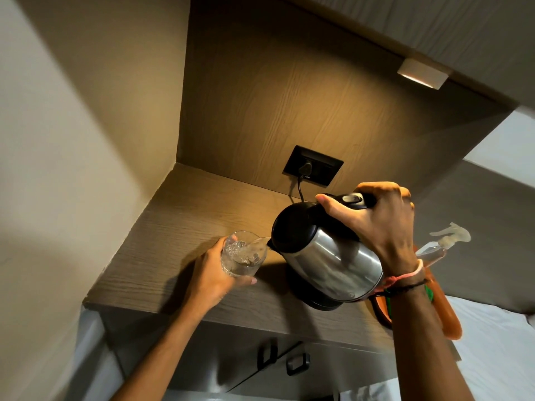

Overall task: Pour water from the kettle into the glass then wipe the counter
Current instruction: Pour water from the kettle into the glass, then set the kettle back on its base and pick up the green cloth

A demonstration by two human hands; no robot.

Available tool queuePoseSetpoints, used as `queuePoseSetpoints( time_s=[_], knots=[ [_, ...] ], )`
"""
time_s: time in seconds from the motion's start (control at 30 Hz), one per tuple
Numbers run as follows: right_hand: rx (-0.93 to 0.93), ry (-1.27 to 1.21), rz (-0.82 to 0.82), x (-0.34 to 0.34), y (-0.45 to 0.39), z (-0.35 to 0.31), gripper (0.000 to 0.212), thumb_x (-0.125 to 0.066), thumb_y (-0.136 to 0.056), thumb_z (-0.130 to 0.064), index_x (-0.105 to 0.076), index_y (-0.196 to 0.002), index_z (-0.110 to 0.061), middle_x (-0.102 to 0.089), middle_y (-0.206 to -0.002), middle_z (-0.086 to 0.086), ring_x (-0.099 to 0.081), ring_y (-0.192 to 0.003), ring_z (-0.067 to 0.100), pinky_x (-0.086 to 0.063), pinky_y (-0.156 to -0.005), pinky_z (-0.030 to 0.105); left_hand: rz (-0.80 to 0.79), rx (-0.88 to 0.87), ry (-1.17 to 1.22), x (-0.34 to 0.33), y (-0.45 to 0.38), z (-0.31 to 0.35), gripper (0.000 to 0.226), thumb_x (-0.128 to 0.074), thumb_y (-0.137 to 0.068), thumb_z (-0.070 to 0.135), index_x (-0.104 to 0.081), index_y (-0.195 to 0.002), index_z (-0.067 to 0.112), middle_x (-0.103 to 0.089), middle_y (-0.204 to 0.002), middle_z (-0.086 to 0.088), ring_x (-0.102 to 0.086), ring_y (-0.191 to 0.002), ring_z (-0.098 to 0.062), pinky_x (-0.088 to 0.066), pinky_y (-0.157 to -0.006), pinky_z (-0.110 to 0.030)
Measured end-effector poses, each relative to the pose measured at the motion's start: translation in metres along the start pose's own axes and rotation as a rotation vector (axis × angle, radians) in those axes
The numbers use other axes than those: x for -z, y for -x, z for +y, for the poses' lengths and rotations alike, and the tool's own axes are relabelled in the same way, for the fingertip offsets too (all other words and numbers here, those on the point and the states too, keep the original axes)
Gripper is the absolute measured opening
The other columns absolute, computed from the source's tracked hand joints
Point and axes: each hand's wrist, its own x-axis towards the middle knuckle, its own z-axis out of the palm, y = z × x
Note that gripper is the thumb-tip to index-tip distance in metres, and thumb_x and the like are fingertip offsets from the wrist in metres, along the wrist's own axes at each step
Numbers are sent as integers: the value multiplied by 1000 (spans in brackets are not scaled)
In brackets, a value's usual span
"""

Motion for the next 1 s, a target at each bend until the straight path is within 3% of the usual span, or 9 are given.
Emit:
queuePoseSetpoints(
  time_s=[0.17, 0.33, 0.5, 0.57, 0.63, 0.7, 0.8, 0.9, 1.0],
  knots=[
    [-64, -66, 22, -2, 1, 6, 62, -73, -77, -80, -47, -50, -29, -40, -45, -10, -40, -45, 10, -31, -47, 25, -24, 20, -9, 1, 0, 2, 119, -103, -43, 39, -49, -147, 21, -70, -129, 2, -65, -119, -16, -55, -95, -29],
    [-269, -322, 100, -5, 6, 29, 63, -79, -76, -73, -59, -50, -19, -47, -41, -11, -40, -45, 3, -36, -49, 27, -49, -2, -65, 8, 9, 11, 142, -99, -45, 51, -24, -162, 20, -49, -159, -8, -47, -146, -26, -42, -114, -40],
    [-418, -463, 201, -3, 19, 47, 64, -80, -77, -68, -54, -42, -21, -39, -37, -13, -33, -40, 5, -30, -46, 22, 158, -279, -643, 26, 17, 27, 136, -36, -64, 103, -6, -165, 16, -23, -171, -15, -28, -157, -31, -33, -124, -54],
    [-477, -510, 249, -2, 27, 57, 64, -80, -78, -69, -58, -45, -19, -39, -42, -13, -36, -45, 12, -31, -51, 28, 186, -364, -746, 32, 18, 38, 125, -18, -71, 100, -6, -165, 17, -9, -172, -17, -13, -160, -31, -21, -127, -59],
    [-548, -559, 305, -3, 35, 67, 72, -79, -77, -71, -62, -54, -5, -43, -52, 6, -39, -53, 21, -32, -56, 35, 190, -421, -841, 37, 18, 50, 119, -11, -74, 97, -10, -164, 20, -5, -172, -19, -10, -160, -34, -17, -126, -64],
    [-634, -612, 377, -3, 44, 74, 79, -80, -75, -71, -59, -58, 3, -44, -54, 11, -40, -51, 19, -32, -55, 31, 187, -458, -924, 43, 20, 62, 116, -7, -75, 96, -14, -163, 21, -6, -172, -20, -10, -160, -36, -16, -125, -67],
    [-724, -778, 450, -2, 57, 80, 68, -83, -76, -59, -50, -50, -6, -46, -51, 7, -40, -49, 21, -36, -59, 35, 190, -491, -1001, 48, 24, 79, 113, -6, -77, 94, -19, -163, 21, -11, -171, -22, -13, -159, -38, -18, -124, -69],
    [-761, -916, 529, 0, 66, 89, 54, -83, -74, -54, -60, -60, -6, -50, -42, -15, -44, -41, 8, -43, -61, 32, 202, -506, -1037, 45, 25, 94, 114, -5, -76, 94, -20, -163, 22, -12, -171, -23, -13, -159, -38, -17, -123, -70],
    [-791, -926, 533, 4, 66, 100, 56, -82, -72, -58, -50, -43, -22, -47, -44, -10, -41, -43, 13, -40, -60, 31, 222, -519, -1072, 36, 23, 108, 113, -7, -76, 94, -19, -162, 22, -12, -171, -24, -13, -159, -39, -16, -123, -70]
  ],
)
